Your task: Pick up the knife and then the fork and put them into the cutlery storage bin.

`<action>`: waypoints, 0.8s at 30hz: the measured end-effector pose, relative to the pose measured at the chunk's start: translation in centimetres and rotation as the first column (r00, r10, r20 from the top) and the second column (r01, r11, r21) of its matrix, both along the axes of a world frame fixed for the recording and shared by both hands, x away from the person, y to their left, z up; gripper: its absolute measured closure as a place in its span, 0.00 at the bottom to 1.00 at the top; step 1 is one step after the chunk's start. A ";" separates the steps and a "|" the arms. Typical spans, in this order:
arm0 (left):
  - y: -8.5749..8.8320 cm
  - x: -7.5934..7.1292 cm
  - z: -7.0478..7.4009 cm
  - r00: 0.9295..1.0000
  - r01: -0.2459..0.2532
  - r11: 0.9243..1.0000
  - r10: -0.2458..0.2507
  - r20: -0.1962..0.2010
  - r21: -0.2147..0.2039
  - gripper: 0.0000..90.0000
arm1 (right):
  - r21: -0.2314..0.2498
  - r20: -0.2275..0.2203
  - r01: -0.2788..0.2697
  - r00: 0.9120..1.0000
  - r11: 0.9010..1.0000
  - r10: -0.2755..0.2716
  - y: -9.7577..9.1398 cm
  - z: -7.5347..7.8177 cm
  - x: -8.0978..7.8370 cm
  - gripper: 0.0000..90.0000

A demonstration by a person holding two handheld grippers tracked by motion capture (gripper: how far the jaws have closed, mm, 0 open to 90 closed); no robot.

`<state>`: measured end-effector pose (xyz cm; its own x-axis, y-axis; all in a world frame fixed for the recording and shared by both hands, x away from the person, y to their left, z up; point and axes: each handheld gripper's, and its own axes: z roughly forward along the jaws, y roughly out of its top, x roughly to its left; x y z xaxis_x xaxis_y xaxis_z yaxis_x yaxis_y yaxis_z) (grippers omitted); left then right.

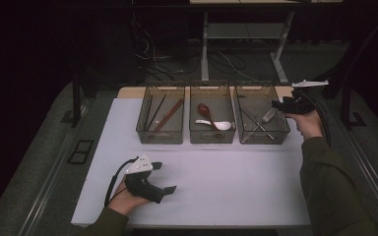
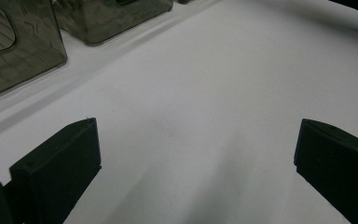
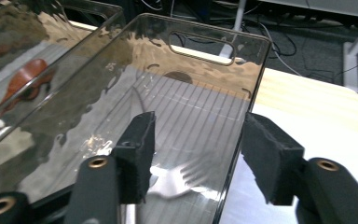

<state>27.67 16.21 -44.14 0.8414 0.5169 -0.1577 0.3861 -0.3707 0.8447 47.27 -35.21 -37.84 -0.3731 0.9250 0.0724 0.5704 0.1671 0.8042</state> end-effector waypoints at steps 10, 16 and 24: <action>0.1 0.0 0.1 1.000 -0.005 1.000 0.005 -0.002 0.003 0.00 | 0.070 0.020 -0.044 0.999 0.997 0.043 0.8 0.8 -2.3 0.33; 0.1 0.0 0.1 1.000 -0.006 1.000 0.006 0.000 0.003 0.00 | 0.033 0.041 -0.069 0.997 0.997 0.068 1.9 1.4 -4.1 0.24; 0.2 0.0 0.1 1.000 -0.007 1.000 0.007 0.001 0.001 0.00 | 0.045 0.052 -0.107 0.993 0.993 0.105 2.7 1.4 -6.5 0.21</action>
